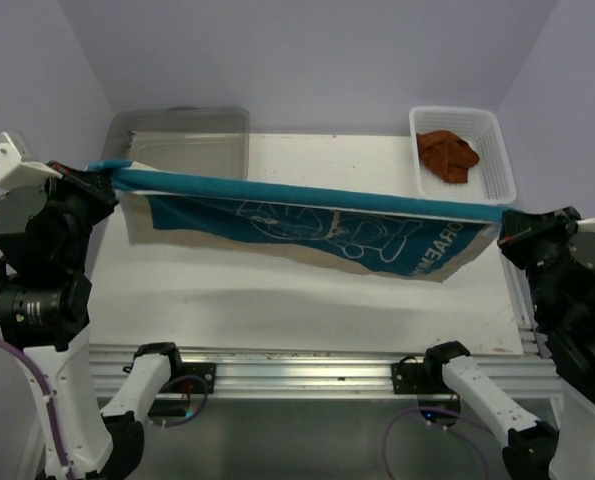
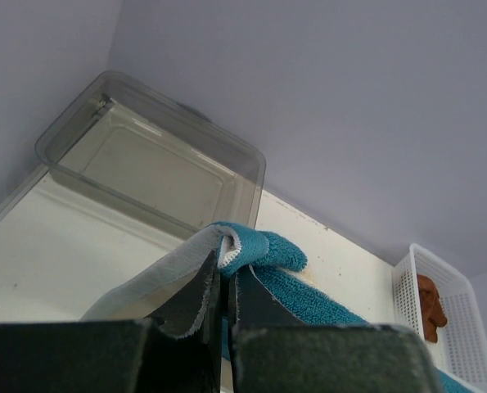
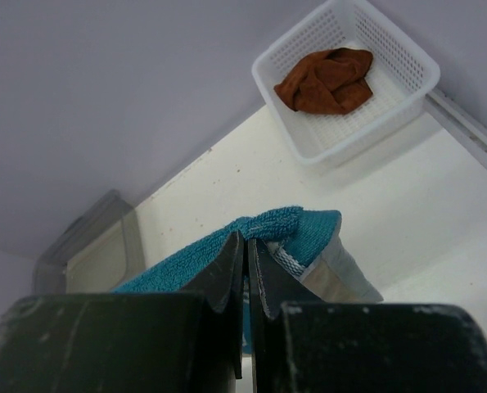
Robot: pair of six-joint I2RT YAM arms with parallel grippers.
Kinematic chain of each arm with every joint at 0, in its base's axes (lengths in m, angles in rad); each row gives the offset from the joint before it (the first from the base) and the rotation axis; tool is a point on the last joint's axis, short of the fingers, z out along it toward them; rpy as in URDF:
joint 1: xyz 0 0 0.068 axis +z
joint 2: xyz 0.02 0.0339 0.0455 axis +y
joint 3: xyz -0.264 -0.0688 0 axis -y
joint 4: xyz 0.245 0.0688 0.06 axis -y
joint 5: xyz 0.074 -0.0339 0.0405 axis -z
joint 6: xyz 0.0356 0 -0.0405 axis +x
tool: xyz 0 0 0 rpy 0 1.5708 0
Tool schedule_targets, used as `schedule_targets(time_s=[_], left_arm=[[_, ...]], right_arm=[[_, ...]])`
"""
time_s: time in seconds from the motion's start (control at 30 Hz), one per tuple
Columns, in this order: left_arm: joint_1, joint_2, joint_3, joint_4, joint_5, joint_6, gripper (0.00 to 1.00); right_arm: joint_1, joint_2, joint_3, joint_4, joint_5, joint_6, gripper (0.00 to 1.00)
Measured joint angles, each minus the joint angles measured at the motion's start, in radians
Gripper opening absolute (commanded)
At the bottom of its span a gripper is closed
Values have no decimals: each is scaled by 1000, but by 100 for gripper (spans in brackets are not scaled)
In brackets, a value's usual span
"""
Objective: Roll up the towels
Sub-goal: Flatten the towel, then fold the towel
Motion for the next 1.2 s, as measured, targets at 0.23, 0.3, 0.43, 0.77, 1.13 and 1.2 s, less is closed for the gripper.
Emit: schedule_targets(time_s=[0.23, 0.3, 0.43, 0.77, 1.13, 1.2], left_arm=[[-16, -58, 77, -72, -26, 17, 0], [-16, -57, 74, -90, -29, 17, 0], [-16, -48, 22, -92, -31, 17, 0], [-16, 82, -403, 0, -70, 6, 0], [-14, 500, -560, 134, -64, -21, 0], [-14, 548, -560, 150, -55, -23, 0]], right_arm=[[2, -48, 20, -77, -10, 7, 0], [2, -45, 21, -82, -10, 7, 0], [2, -31, 8, -76, -10, 6, 0], [2, 145, -272, 101, 11, -43, 0], [0, 645, -423, 465, 37, -149, 0], [0, 708, -421, 497, 37, -156, 0]])
